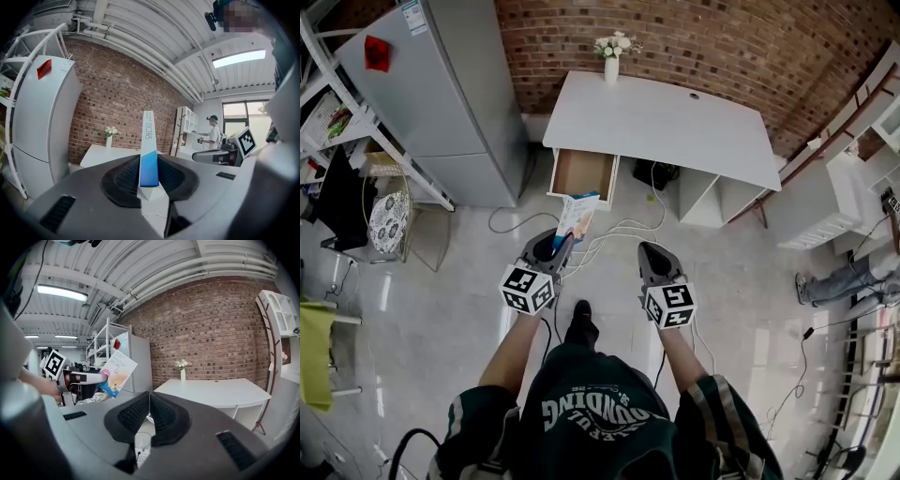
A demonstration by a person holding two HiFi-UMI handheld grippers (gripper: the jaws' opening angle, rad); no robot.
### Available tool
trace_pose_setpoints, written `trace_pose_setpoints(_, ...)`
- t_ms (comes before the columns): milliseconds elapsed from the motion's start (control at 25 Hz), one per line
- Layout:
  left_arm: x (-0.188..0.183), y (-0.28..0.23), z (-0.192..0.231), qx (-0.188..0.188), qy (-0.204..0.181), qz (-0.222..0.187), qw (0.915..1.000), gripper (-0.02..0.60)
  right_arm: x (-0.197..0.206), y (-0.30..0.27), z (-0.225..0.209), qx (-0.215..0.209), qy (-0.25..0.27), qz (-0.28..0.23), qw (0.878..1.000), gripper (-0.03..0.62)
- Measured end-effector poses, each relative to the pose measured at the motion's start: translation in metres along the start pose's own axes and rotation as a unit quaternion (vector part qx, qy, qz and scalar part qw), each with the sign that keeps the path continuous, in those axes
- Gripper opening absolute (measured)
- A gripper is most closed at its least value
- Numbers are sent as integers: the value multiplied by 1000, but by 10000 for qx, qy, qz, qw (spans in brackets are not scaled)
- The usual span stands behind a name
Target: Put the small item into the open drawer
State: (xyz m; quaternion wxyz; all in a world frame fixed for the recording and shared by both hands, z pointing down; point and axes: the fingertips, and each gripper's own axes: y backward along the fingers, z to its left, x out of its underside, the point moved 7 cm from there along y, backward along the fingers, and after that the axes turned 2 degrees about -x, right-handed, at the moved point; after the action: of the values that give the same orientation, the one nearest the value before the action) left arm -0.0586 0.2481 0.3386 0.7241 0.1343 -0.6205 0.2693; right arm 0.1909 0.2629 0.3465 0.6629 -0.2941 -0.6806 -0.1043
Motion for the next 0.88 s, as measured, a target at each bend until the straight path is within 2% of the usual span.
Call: trace_pose_setpoints(880,-15,-91,112,243,380,158,9989,98,-38,-131,-25,187,34,203,9996,26)
